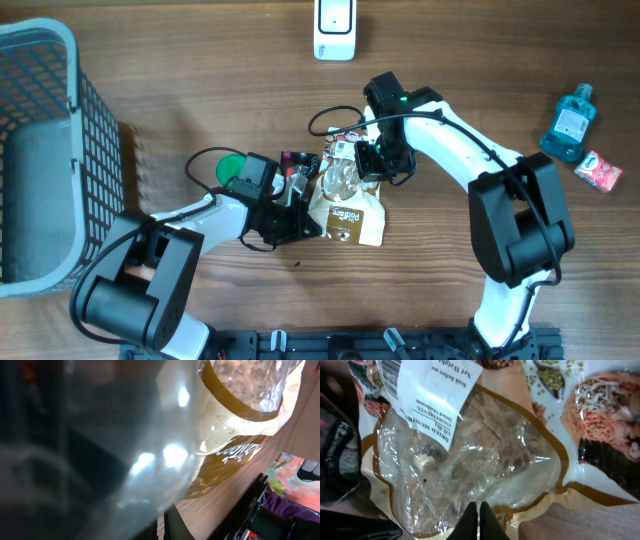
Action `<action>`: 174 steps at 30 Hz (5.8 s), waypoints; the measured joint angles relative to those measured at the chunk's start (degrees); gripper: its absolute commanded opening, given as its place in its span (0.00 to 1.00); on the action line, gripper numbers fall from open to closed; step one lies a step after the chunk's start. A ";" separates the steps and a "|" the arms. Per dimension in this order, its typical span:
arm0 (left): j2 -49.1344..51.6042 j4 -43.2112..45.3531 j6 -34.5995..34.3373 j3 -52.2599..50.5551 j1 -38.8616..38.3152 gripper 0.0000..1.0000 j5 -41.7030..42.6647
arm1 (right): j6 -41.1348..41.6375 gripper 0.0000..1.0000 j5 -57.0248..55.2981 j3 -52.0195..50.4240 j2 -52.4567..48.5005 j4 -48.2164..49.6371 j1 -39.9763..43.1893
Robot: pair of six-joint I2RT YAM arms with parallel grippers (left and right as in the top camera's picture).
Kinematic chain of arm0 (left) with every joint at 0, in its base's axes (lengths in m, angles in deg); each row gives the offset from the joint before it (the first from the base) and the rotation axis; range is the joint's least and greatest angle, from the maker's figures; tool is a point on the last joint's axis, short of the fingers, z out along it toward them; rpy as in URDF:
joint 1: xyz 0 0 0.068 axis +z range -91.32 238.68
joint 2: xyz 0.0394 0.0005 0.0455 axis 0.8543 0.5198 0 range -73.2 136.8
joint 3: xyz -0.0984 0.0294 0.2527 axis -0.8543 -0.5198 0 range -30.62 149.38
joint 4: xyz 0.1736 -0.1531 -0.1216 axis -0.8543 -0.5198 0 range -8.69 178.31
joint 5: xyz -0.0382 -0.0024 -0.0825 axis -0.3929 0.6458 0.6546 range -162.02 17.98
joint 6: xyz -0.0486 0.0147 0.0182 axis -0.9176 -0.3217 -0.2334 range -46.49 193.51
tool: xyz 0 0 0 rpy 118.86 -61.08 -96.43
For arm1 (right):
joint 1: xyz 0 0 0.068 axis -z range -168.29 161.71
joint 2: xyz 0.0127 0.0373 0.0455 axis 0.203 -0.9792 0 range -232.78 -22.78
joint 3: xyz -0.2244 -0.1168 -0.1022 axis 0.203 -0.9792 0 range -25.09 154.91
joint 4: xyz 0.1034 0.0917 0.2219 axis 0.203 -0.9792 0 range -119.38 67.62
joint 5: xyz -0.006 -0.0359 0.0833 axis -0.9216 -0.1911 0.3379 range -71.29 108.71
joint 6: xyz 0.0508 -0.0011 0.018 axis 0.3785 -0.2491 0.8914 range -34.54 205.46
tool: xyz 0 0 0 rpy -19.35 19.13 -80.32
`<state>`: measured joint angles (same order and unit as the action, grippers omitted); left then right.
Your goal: Scan the item barcode
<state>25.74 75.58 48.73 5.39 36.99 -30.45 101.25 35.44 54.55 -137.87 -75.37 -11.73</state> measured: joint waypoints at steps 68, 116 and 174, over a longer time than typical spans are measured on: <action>-0.04 -2.47 0.00 0.00 0.00 0.04 0.79 | 16.06 0.38 47.19 -40.83 2.40 66.49 9.81; -7.72 -22.45 -0.33 10.91 -0.66 1.00 -15.19 | -0.74 0.05 37.48 -36.06 33.46 30.88 25.81; -25.49 -33.35 4.61 25.22 4.20 1.00 -49.24 | -19.21 0.05 -9.90 -0.81 18.56 42.75 10.29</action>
<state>0.25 42.23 53.35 30.61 41.19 -79.70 82.04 25.54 53.74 -119.32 -32.62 -1.43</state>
